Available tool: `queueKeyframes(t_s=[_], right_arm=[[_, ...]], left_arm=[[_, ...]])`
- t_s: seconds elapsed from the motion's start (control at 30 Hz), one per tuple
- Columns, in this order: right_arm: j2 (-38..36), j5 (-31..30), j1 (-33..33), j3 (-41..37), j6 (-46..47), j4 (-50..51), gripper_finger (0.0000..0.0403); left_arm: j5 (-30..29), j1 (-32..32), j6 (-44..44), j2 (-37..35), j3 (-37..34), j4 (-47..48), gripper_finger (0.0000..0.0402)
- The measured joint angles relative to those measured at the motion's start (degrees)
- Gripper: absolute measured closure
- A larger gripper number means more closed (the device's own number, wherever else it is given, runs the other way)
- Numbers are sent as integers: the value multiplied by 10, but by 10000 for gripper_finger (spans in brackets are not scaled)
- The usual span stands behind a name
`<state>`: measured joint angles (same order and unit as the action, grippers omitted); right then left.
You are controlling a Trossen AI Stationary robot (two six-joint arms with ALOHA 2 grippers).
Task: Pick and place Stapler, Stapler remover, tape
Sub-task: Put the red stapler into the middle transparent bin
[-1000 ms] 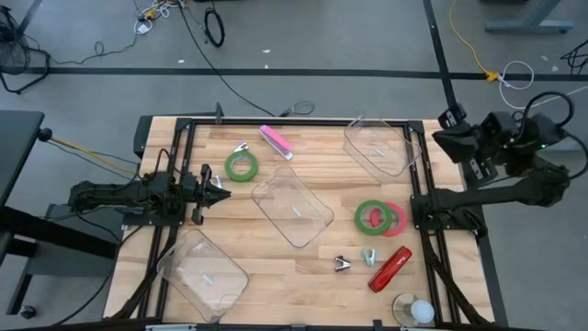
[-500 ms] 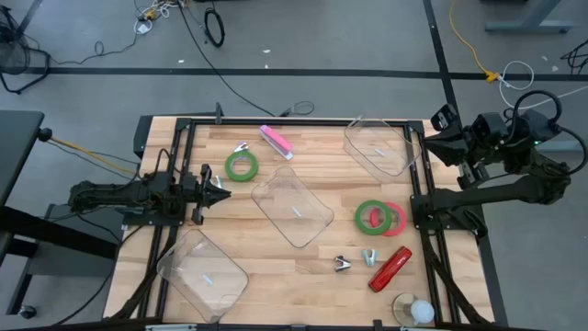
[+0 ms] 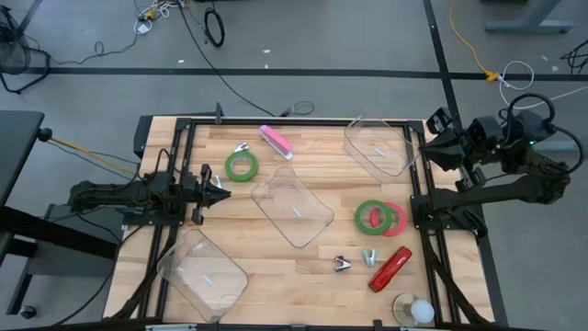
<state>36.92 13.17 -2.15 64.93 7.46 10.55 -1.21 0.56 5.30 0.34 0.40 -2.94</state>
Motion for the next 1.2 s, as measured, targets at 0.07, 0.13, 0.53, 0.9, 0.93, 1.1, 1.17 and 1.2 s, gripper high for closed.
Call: queueKeyframes(t_s=[0.07,0.13,0.53,0.9,0.93,1.1,1.17,1.2], right_arm=[[4,4,0,0,0,0,380],[8,4,0,0,0,0,380],[28,31,0,0,-8,4,380],[28,115,4,0,-6,18,380],[27,115,9,0,-6,22,380],[27,105,66,0,-8,45,380],[28,79,99,0,-19,65,380],[27,65,116,0,-29,76,380]], left_arm=[[0,0,0,0,0,0,372],[0,0,0,0,0,0,371],[0,0,0,0,0,0,372],[0,0,0,0,0,0,371],[0,0,0,0,0,0,372],[0,0,0,0,0,0,372],[0,0,0,0,0,0,372],[0,0,0,0,0,0,372]])
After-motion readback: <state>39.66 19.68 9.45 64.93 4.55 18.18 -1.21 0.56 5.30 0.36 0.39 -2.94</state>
